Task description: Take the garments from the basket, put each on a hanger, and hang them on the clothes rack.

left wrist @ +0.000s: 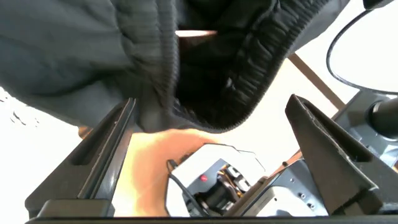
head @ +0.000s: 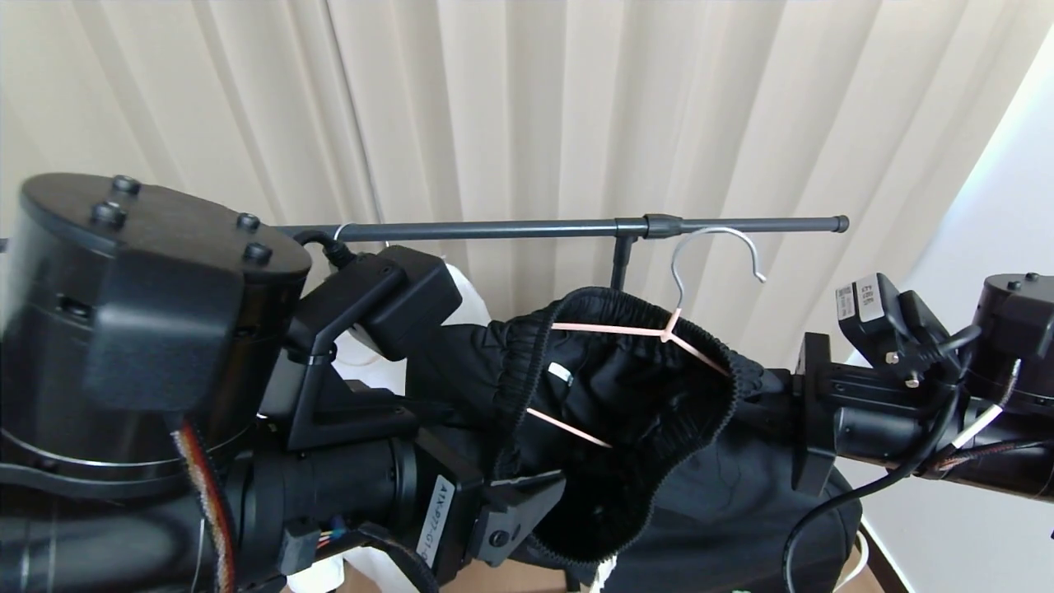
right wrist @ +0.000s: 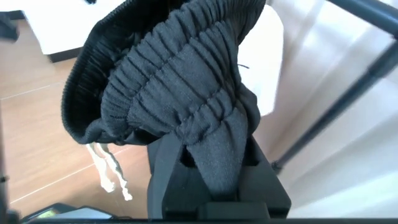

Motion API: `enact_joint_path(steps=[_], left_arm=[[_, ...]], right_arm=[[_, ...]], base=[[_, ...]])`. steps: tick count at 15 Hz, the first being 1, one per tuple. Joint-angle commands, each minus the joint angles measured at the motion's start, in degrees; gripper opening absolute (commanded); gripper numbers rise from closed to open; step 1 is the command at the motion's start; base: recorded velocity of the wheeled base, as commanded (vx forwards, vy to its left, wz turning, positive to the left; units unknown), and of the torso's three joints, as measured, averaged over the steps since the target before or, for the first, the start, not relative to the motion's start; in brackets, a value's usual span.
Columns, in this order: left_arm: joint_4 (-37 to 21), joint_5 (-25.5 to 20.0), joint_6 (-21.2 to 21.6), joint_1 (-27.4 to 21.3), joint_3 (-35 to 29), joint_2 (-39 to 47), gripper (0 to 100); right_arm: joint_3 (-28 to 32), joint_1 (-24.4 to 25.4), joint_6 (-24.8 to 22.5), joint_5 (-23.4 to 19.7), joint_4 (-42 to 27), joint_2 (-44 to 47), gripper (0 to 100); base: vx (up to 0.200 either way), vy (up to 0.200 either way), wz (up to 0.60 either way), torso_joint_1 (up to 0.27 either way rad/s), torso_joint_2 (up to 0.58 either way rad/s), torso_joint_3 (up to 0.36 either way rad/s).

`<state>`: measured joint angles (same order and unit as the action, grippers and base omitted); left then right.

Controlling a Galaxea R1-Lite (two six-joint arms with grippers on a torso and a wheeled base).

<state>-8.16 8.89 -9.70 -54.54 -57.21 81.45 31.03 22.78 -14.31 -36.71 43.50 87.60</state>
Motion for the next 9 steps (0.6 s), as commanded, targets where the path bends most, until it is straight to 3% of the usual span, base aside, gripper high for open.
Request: enact_joint_path(steps=[1, 3, 5, 6, 8, 9], left_arm=[[0.0, 0.0, 0.7, 0.3, 0.7, -1.6, 100], [0.0, 0.0, 3.0, 1.5, 0.8, -3.1, 100], [0.0, -2.1, 9.4, 7.4, 0.7, -4.0, 100], [0.1, -4.9, 12.4, 10.1, 0.6, -4.0, 100], [0.0, -18.0, 24.6, 19.6, -1.0, -3.3, 100], [0.0, -18.0, 24.6, 19.6, -1.0, -3.3, 100]], right_arm=[[-0.7, -1.3, -0.3, -1.0, 0.1, 1.3, 0], [-2.3, -3.6, -3.0, -7.3, 0.4, 1.5, 0], [-3.7, -4.6, -4.3, -10.9, 0.4, 1.5, 0], [-4.1, -4.7, -4.7, -11.1, 0.4, 1.5, 0], [-4.5, -5.0, -5.8, -15.2, 0.4, 1.6, 0], [-4.5, -5.0, -5.8, -15.2, 0.4, 1.6, 0]], base=[[0.0, 0.0, 0.0, 0.0, 0.0, 0.0], [0.0, 0.0, 0.0, 0.0, 0.0, 0.0], [0.0, 0.0, 0.0, 0.0, 0.0, 0.0], [0.0, 0.0, 0.0, 0.0, 0.0, 0.0], [0.0, 0.0, 0.0, 0.0, 0.0, 0.0], [0.0, 0.0, 0.0, 0.0, 0.0, 0.0]])
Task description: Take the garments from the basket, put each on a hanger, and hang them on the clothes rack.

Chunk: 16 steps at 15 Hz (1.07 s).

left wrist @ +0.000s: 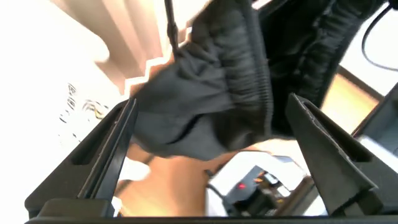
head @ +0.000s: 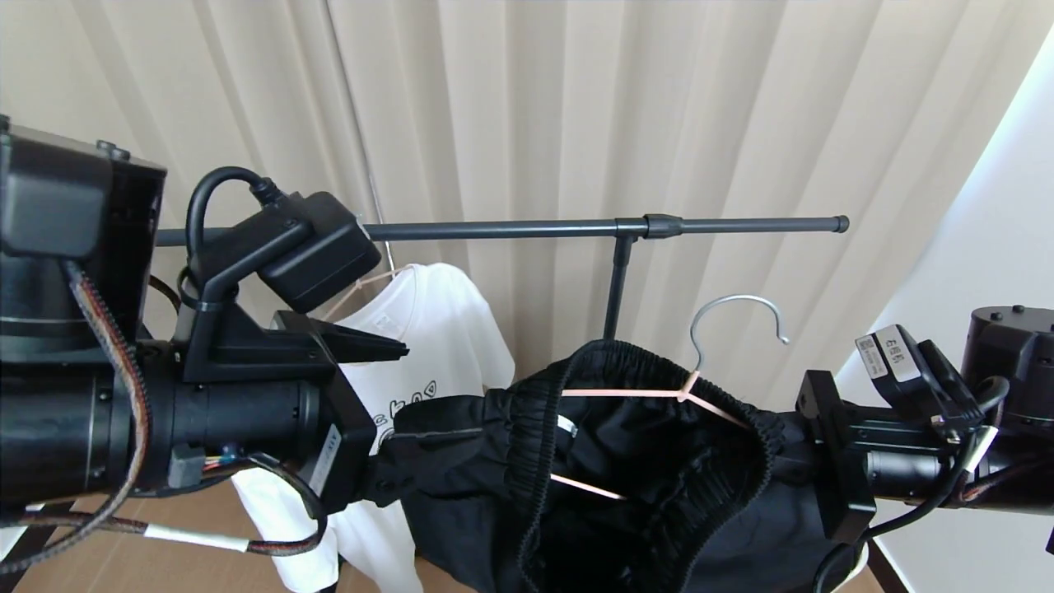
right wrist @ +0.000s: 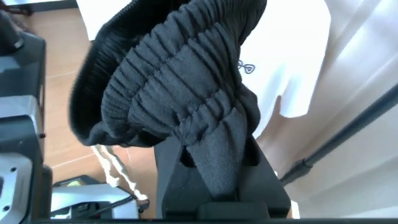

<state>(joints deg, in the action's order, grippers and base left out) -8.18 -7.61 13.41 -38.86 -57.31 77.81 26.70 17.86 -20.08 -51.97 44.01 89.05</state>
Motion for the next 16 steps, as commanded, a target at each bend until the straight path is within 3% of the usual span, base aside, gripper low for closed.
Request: enact_joint_path(steps=[1, 3, 4, 6, 13, 16], left_arm=[[-1.0, -11.5, 11.1, 9.2, -3.5, 3.3, 100], [-1.1, -20.8, 17.4, 11.8, -5.5, 7.4, 100], [-1.2, -25.7, 18.8, 12.1, -7.6, 9.7, 100], [-2.2, -30.1, 19.2, 11.6, -10.4, 12.8, 100], [-3.8, -30.6, 28.9, 8.6, -10.8, 18.2, 100], [-4.1, -35.8, 31.2, 8.6, -10.7, 18.2, 100]], right_arm=[[0.0, -0.1, -0.1, -0.8, -0.1, 0.9, 0], [0.3, 0.2, -0.2, -0.8, -0.1, 1.6, 0], [0.1, 0.4, -0.6, -0.8, -0.1, 1.7, 0], [0.0, 0.6, -0.6, -0.9, -0.2, 1.7, 0], [1.3, 1.5, -0.6, -0.9, -0.2, 1.7, 0], [1.6, 1.7, -0.6, -0.9, -0.2, 1.7, 0]], base=[[0.0, 0.0, 0.0, 0.0, 0.0, 0.0], [0.0, 0.0, 0.0, 0.0, 0.0, 0.0], [0.0, 0.0, 0.0, 0.0, 0.0, 0.0], [0.0, 0.0, 0.0, 0.0, 0.0, 0.0], [0.0, 0.0, 0.0, 0.0, 0.0, 0.0], [0.0, 0.0, 0.0, 0.0, 0.0, 0.0]])
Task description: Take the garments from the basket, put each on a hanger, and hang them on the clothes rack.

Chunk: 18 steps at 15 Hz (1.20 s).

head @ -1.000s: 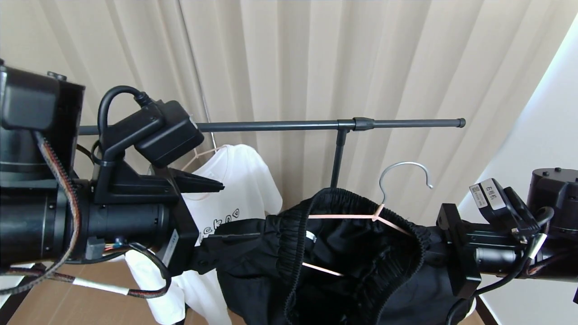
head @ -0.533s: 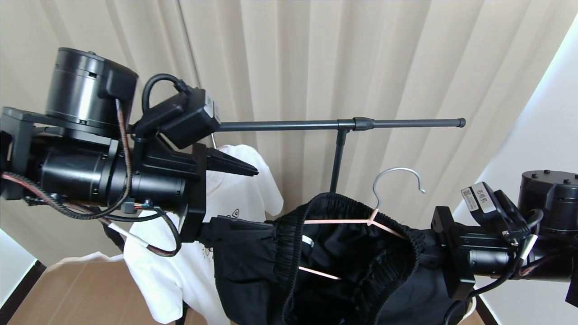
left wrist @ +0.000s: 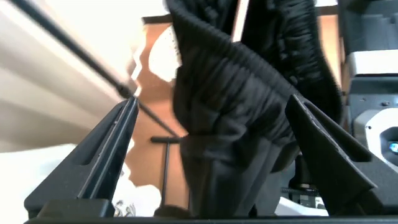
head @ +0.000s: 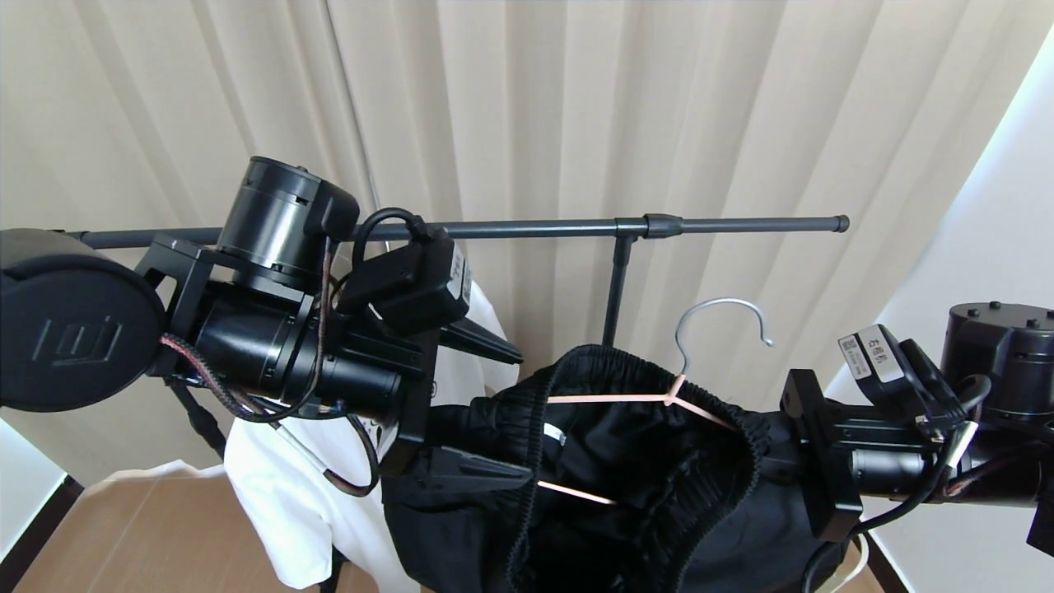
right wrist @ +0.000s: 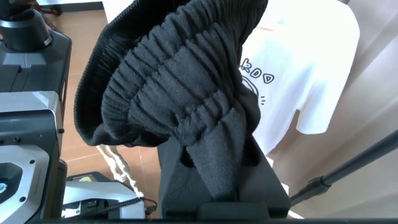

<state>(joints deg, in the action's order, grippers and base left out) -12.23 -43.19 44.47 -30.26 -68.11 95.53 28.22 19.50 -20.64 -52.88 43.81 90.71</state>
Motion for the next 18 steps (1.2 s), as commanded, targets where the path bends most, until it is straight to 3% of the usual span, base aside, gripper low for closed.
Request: enact_joint_path(steps=[1, 3, 10, 18], left_arm=[[-0.5, -0.4, 1.5, 0.1, 0.2, 0.5, 100], [-1.3, -0.5, 3.3, 0.1, 0.0, 1.5, 100], [-1.1, -3.9, 3.4, 0.1, 0.0, 3.6, 100], [-0.9, -3.3, 3.4, 0.3, -0.1, 4.1, 100]], right_arm=[[0.1, 0.6, 0.0, 0.0, 0.0, 0.0, 0], [0.2, 1.0, 0.0, 0.0, 0.0, -0.2, 0], [1.5, 2.5, 0.1, 0.0, 0.1, -0.5, 0], [4.5, 3.7, 0.2, 0.3, -0.2, -0.8, 0]], base=[[0.0, 0.0, 0.0, 0.0, 0.0, 0.0], [0.0, 0.0, 0.0, 0.0, 0.0, 0.0], [0.0, 0.0, 0.0, 0.0, 0.0, 0.0], [0.0, 0.0, 0.0, 0.0, 0.0, 0.0]])
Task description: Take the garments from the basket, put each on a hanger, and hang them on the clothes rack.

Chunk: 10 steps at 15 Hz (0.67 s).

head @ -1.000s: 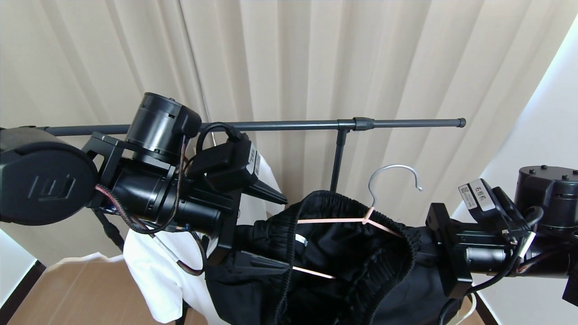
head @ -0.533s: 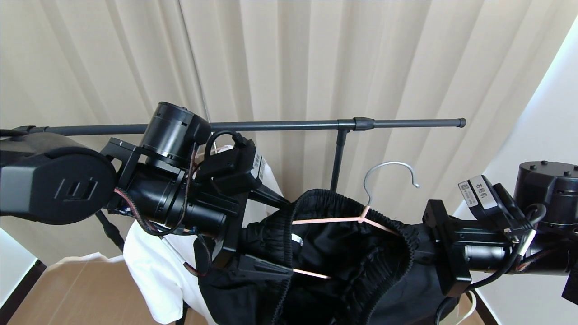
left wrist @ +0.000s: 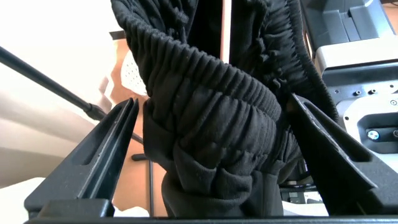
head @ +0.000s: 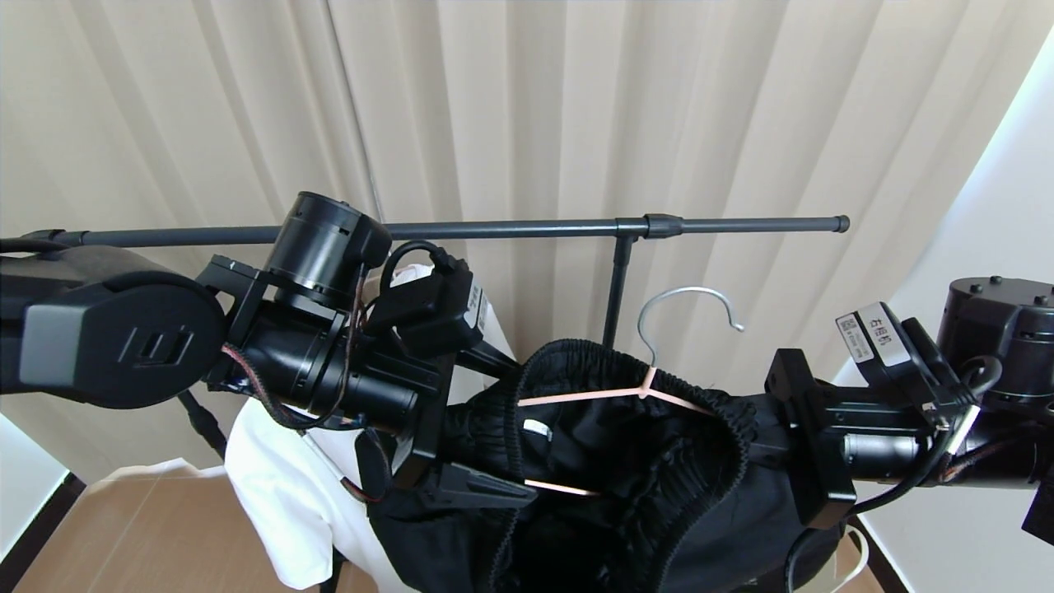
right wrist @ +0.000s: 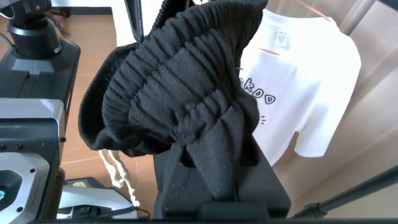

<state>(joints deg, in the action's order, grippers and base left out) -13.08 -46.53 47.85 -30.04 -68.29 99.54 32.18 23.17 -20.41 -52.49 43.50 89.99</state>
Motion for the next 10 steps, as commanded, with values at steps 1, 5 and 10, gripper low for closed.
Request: enact_joint_path(steps=[1, 5, 10], left_arm=[[0.0, 0.2, 0.1, 0.1, 0.1, 0.0, 100], [-0.1, 3.3, 0.1, 0.1, 0.4, 0.2, 100], [0.0, 7.8, 0.1, -0.4, 0.4, 0.3, 0]], right_arm=[[1.0, 0.5, 0.1, 0.0, -0.1, 0.0, 0], [2.4, 0.7, 0.2, 0.3, -0.3, -0.1, 0], [2.7, 0.8, 0.2, 0.4, -0.3, -0.1, 0]], base=[[0.0, 0.0, 0.0, 0.0, 0.0, 0.0], [0.0, 0.0, 0.0, 0.0, 0.0, 0.0], [0.0, 0.0, 0.0, 0.0, 0.0, 0.0]])
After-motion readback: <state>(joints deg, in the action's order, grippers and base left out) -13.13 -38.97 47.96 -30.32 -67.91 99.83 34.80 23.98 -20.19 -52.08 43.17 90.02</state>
